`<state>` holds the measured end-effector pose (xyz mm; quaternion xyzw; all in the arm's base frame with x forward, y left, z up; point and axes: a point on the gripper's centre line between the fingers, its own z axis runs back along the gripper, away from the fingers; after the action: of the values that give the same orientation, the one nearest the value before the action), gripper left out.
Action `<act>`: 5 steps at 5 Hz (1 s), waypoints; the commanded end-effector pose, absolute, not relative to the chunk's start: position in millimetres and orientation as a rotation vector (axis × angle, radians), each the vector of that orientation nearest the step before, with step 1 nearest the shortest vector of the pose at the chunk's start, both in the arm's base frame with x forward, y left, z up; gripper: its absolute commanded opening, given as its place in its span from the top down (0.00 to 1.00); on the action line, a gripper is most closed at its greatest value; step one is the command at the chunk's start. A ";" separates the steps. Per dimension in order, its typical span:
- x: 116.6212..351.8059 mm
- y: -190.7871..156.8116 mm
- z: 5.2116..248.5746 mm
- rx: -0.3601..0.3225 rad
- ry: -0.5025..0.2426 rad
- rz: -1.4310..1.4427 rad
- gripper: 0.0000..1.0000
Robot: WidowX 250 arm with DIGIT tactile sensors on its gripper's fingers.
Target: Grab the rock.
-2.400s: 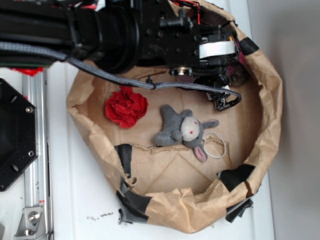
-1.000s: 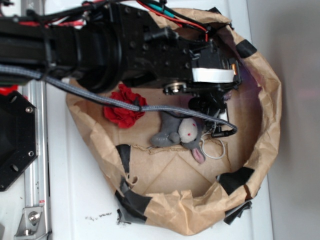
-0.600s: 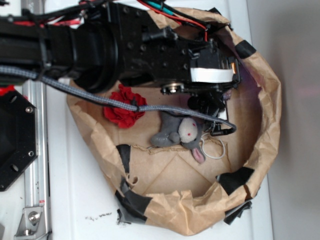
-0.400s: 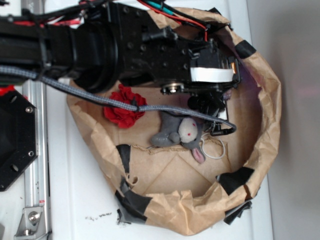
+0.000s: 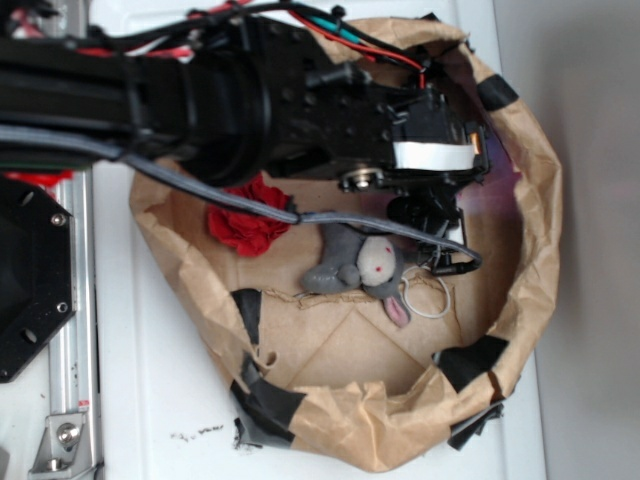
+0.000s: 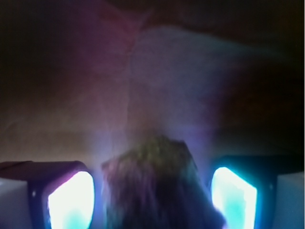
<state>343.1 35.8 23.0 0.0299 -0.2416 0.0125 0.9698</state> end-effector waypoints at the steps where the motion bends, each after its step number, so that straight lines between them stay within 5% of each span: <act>1: 344.0 34.7 33.3 0.072 -0.500 0.013 1.00; 2: 336.4 36.1 66.9 0.093 -0.438 0.047 1.00; 3: 315.5 30.2 116.3 -0.043 -0.380 0.174 1.00; 5: 280.1 12.0 201.2 -0.081 -0.406 0.153 1.00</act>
<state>275.8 8.6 177.0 -0.0374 -0.1578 0.0865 0.9830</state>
